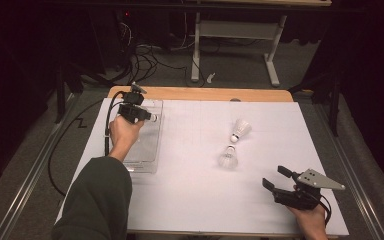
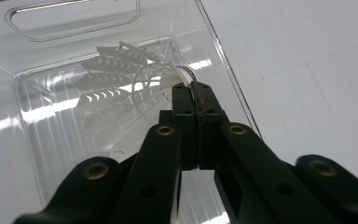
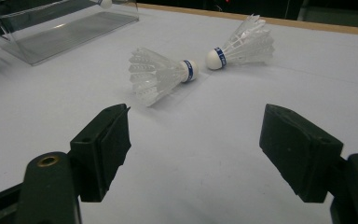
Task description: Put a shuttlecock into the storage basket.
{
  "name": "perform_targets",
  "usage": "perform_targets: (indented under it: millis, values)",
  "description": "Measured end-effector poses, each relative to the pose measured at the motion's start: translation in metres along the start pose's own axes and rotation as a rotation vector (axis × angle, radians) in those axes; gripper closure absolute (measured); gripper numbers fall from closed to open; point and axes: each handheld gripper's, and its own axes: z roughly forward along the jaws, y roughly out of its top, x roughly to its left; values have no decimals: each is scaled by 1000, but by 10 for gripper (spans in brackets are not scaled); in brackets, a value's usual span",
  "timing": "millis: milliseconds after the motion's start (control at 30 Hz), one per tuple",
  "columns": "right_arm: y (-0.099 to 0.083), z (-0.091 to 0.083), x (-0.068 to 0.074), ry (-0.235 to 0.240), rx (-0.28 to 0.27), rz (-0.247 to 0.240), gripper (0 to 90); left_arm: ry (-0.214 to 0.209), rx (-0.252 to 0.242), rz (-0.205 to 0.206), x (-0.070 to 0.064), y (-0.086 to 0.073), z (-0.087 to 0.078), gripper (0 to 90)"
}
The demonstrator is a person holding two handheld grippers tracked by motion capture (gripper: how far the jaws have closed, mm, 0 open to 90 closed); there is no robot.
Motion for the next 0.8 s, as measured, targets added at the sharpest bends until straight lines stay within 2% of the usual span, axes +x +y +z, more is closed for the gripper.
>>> perform_targets:
  millis: [167,467,567,733,800]
  values:
    - [0,0,0,1,3,0,247,12,24,15,-2,1,6,896]
    - [0,0,0,1,1,2,246,17,16,24,-4,1,10,890]
    - [0,0,0,2,-1,-1,247,3,25,18,-3,1,9,806]
    - [0,0,0,4,-3,-6,247,21,40,41,-9,-1,5,712]
    - [0,-1,0,4,-4,-4,246,13,39,34,-10,-2,4,675]
